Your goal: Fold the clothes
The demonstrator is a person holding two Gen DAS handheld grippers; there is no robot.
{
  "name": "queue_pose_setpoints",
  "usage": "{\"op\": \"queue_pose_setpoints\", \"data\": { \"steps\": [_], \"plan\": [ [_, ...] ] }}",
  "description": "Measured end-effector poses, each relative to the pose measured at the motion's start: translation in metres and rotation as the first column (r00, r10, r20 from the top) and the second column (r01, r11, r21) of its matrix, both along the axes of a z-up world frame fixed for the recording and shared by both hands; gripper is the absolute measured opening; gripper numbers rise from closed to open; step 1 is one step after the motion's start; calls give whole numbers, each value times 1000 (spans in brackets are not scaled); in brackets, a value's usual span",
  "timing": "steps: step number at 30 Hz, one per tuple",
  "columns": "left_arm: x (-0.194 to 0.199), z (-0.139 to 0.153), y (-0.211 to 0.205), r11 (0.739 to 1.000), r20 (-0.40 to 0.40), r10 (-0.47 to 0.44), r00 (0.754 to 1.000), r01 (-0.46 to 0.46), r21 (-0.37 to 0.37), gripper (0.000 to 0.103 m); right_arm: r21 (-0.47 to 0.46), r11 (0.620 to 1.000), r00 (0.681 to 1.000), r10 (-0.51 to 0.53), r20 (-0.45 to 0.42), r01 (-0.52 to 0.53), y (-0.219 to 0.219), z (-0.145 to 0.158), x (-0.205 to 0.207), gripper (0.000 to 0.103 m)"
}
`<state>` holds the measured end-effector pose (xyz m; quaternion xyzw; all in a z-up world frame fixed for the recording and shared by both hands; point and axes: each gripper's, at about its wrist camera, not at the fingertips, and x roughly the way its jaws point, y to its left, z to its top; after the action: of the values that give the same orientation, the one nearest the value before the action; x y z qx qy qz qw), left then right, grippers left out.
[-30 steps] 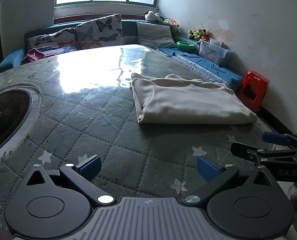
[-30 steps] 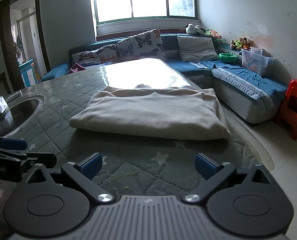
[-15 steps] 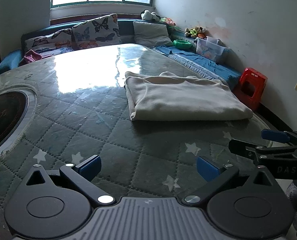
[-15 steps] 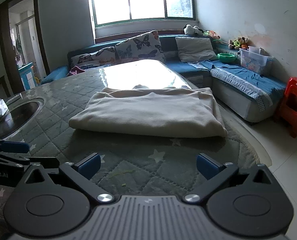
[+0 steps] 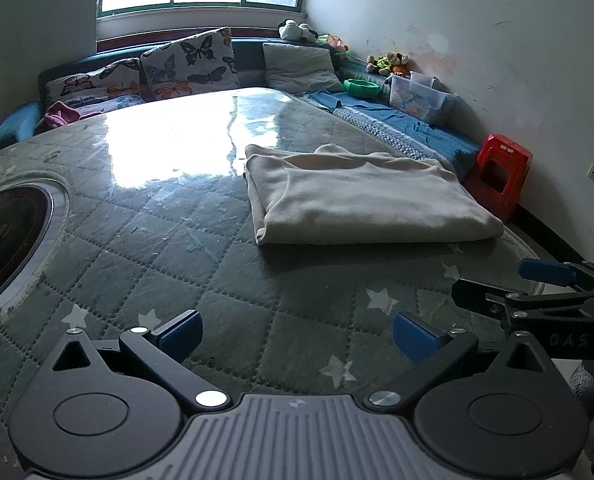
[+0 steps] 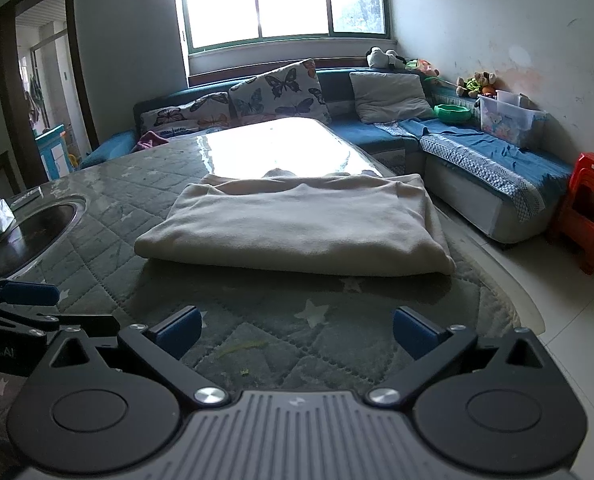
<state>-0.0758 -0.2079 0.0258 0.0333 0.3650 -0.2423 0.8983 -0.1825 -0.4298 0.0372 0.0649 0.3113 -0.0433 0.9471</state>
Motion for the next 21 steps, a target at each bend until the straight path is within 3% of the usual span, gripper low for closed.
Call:
{"op": "queue_pose_setpoints", "data": {
  "steps": [21],
  "plan": [
    [13, -1, -8, 1000, -20, -22, 1000, 23, 12, 103, 17, 1000, 1000, -10, -20, 10, -4, -5, 15, 103]
  ]
}}
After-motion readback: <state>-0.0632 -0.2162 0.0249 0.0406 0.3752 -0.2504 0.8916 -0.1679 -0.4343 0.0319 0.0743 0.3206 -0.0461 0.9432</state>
